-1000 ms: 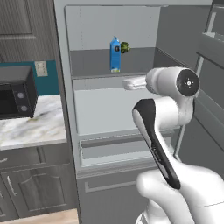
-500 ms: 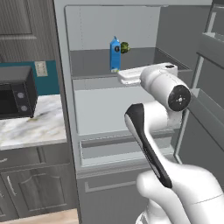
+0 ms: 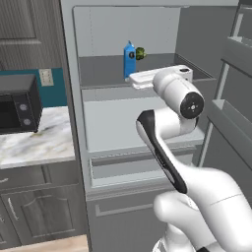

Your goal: Take out the milk from the fridge and place it on the tray on the counter. Then take the sugar cube near the tray and place it in the tray.

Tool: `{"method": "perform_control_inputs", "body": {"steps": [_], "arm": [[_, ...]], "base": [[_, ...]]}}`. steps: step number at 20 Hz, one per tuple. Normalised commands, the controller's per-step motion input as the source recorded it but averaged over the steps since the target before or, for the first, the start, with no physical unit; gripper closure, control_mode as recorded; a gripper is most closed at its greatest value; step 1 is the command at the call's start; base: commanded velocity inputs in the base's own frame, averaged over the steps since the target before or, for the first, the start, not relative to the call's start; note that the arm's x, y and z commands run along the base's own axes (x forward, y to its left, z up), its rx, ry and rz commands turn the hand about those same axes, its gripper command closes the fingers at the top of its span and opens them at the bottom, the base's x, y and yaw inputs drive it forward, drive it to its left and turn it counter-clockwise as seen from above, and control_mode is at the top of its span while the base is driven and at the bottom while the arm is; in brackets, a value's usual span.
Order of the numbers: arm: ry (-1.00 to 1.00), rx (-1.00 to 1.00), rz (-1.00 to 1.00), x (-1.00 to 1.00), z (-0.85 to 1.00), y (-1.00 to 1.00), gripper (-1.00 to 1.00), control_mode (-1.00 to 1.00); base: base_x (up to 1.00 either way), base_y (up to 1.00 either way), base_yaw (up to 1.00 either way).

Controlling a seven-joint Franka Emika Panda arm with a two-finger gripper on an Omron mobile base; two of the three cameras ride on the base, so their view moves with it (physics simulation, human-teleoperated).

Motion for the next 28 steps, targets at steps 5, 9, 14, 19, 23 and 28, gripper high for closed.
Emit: {"method": "perform_control_inputs", "body": {"steps": [5,9,14,19,23,28], "arm": [[0.0,0.0,0.0,0.45,0.0,0.0,-1.0,-1.0],[0.0,0.0,0.0,0.36,0.0,0.01,-1.0,-1.0],[0.0,0.0,0.0,0.31,0.0,0.01,-1.0,-1.0],[0.01,0.0,0.0,0.35,0.07,0.05,-1.0,-1.0],[0.03,0.0,0.0,0.28,0.02,0.01,-1.0,-1.0],[0.03,0.0,0.0,0.34,0.0,0.02,-1.0,-1.0]], "base": [[0.0,0.0,0.0],[0.0,0.0,0.0],[0.0,0.0,0.0],[0.0,0.0,0.0],[0.0,0.0,0.0],[0.0,0.0,0.0]]}}
